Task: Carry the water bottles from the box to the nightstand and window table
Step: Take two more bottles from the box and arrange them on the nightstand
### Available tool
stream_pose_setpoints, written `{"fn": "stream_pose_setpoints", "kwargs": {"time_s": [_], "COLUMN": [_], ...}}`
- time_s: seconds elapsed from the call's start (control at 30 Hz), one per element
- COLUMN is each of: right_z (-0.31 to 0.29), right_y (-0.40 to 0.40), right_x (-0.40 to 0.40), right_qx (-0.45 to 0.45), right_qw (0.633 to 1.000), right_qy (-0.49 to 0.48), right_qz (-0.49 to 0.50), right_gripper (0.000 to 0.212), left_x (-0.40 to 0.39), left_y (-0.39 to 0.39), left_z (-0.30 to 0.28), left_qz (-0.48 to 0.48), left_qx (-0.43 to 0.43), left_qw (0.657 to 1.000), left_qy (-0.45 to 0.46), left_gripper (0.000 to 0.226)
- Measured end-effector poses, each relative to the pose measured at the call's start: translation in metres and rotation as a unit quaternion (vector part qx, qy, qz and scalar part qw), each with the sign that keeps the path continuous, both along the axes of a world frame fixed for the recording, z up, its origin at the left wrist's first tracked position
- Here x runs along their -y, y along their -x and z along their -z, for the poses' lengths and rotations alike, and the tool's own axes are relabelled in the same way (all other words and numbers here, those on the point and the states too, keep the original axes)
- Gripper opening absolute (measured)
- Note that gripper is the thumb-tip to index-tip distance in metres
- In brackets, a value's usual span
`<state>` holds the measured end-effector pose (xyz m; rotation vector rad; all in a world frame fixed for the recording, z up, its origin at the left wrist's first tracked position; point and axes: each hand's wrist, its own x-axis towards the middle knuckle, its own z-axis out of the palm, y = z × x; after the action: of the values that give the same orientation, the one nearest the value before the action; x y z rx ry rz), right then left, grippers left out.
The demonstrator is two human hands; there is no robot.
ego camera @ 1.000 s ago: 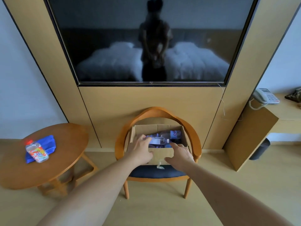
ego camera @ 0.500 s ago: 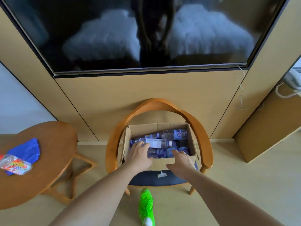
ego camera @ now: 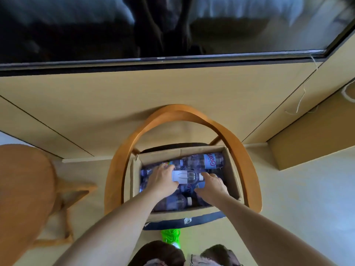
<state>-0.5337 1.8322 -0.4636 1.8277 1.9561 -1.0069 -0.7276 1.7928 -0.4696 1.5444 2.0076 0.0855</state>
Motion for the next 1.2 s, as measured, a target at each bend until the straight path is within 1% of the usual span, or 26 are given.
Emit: {"fn": "stream_pose_setpoints", "kwargs": {"time_s": [0.17, 0.27, 0.37, 0.47, 0.57, 0.67, 0.77, 0.87, 0.93, 1.0, 1.07, 1.13, 1.2], "right_z": [0.025, 0.046, 0.07, 0.092, 0.11, 0.124, 0.135, 0.14, 0.139, 0.136, 0.131, 0.124, 0.116], "right_y": [0.012, 0.019, 0.026, 0.03, 0.034, 0.043, 0.051, 0.049, 0.047, 0.047, 0.046, 0.044, 0.04], "right_x": [-0.015, -0.016, -0.01, -0.003, 0.0, 0.0, 0.005, 0.008, 0.007, 0.003, 0.0, -0.001, -0.001], "right_qx": [0.022, 0.021, 0.015, 0.017, 0.027, 0.036, 0.011, -0.015, -0.023, -0.034, -0.058, -0.073, -0.064], "right_qw": [0.999, 0.995, 0.985, 0.975, 0.97, 0.962, 0.963, 0.968, 0.968, 0.963, 0.96, 0.961, 0.968], "right_qy": [0.036, 0.082, 0.136, 0.176, 0.186, 0.192, 0.207, 0.204, 0.209, 0.233, 0.256, 0.258, 0.237], "right_qz": [-0.016, -0.057, -0.107, -0.133, -0.157, -0.192, -0.174, -0.148, -0.138, -0.13, -0.1, -0.066, -0.053], "right_gripper": [0.061, 0.055, 0.052, 0.047, 0.05, 0.061, 0.073, 0.081, 0.083, 0.08, 0.074, 0.077, 0.081], "left_x": [-0.012, -0.016, -0.02, -0.022, -0.025, -0.027, -0.029, -0.037, -0.043, -0.046, -0.041, -0.031, -0.021], "left_y": [0.013, 0.012, 0.009, 0.006, 0.0, -0.008, -0.014, -0.014, -0.012, -0.009, -0.003, 0.004, 0.014], "left_z": [0.025, 0.038, 0.054, 0.072, 0.089, 0.104, 0.112, 0.111, 0.107, 0.103, 0.1, 0.096, 0.092], "left_qz": [0.001, 0.006, 0.003, 0.021, 0.05, 0.066, 0.086, 0.111, 0.116, 0.117, 0.095, 0.044, -0.01], "left_qx": [-0.008, -0.024, -0.032, -0.041, -0.052, -0.064, -0.106, -0.143, -0.147, -0.139, -0.113, -0.082, -0.06], "left_qw": [0.999, 0.999, 0.998, 0.997, 0.995, 0.992, 0.987, 0.979, 0.976, 0.976, 0.979, 0.982, 0.982], "left_qy": [0.036, 0.047, 0.049, 0.056, 0.062, 0.083, 0.086, 0.094, 0.11, 0.122, 0.141, 0.167, 0.18], "left_gripper": [0.067, 0.071, 0.072, 0.072, 0.073, 0.076, 0.076, 0.073, 0.071, 0.068, 0.062, 0.065, 0.066]}}
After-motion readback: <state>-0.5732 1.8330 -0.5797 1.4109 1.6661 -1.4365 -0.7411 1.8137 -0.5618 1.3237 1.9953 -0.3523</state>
